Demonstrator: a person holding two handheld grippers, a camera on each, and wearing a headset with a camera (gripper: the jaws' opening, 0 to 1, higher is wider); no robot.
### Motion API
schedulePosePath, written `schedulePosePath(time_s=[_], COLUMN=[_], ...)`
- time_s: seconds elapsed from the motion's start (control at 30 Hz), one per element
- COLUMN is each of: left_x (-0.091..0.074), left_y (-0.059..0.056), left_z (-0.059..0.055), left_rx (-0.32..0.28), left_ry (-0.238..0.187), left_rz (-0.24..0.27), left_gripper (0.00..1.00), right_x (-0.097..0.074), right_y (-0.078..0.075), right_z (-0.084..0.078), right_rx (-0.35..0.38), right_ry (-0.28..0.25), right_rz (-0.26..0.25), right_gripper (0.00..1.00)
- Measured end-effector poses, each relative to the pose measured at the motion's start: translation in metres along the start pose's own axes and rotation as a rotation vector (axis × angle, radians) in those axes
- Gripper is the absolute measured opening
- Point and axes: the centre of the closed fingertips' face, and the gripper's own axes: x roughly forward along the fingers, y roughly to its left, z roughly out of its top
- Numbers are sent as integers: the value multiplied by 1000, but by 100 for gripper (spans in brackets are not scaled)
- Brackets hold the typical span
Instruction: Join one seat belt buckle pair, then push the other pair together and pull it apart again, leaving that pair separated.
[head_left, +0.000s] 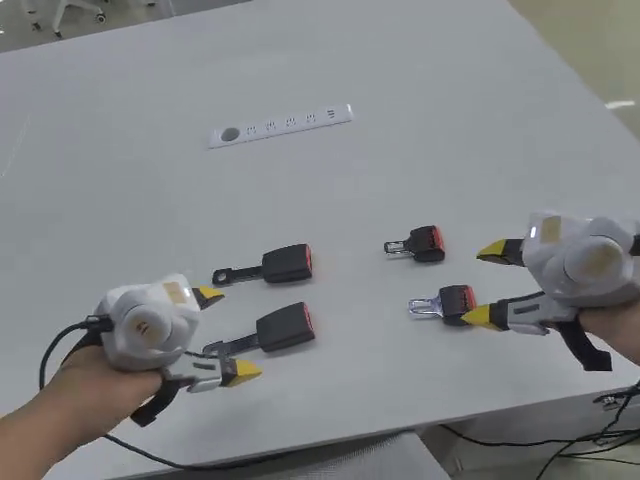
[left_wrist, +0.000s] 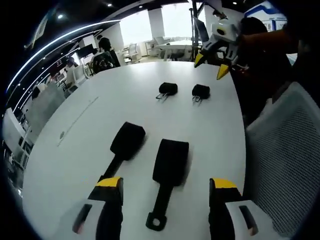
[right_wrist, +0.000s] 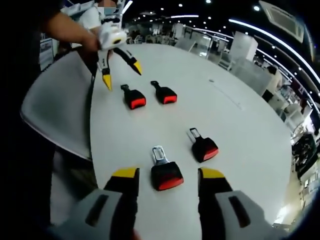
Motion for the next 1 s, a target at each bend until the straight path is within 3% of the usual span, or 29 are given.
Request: schedulePosePath(time_s=[0.13,0.23,0.3,0.4,0.57,0.6,0.77,0.87,0.93,1.0], left_x=[19,29,32,37,40,42,44,46,47,48], left_y=[2,0,3,0,-10,-9,-8,-9,-10,-11], left_z=[-3,6,10,8,-5,-5,-5,-9,-11,-10], left_rx=[82,81,77,74,162,196,223,280,354,359], left_ry=[85,61,50,69,162,171,202,230,255,259], left_rz=[-42,-75,-68,-90,-157,-156,-158,-163,-174,-182], left_gripper=[62,48,40,42,40,40,33,33,33,33], right_x=[15,25,30,36,43,44,50,51,51,52], right_y=[9,5,5,3,3,5,3,2,3,2], right_z=[-10,-24,-29,-36,-38,-37,-39,-39,-40,-40], right_rx=[-51,-56,-49,-68,-86,-81,-94,-89,-110,-115], right_ry=[51,94,103,118,132,131,132,136,141,145], right_rz=[80,100,120,138,161,171,189,198,206,214], right_gripper=[46,42,41,43,43,42,36,34,34,34])
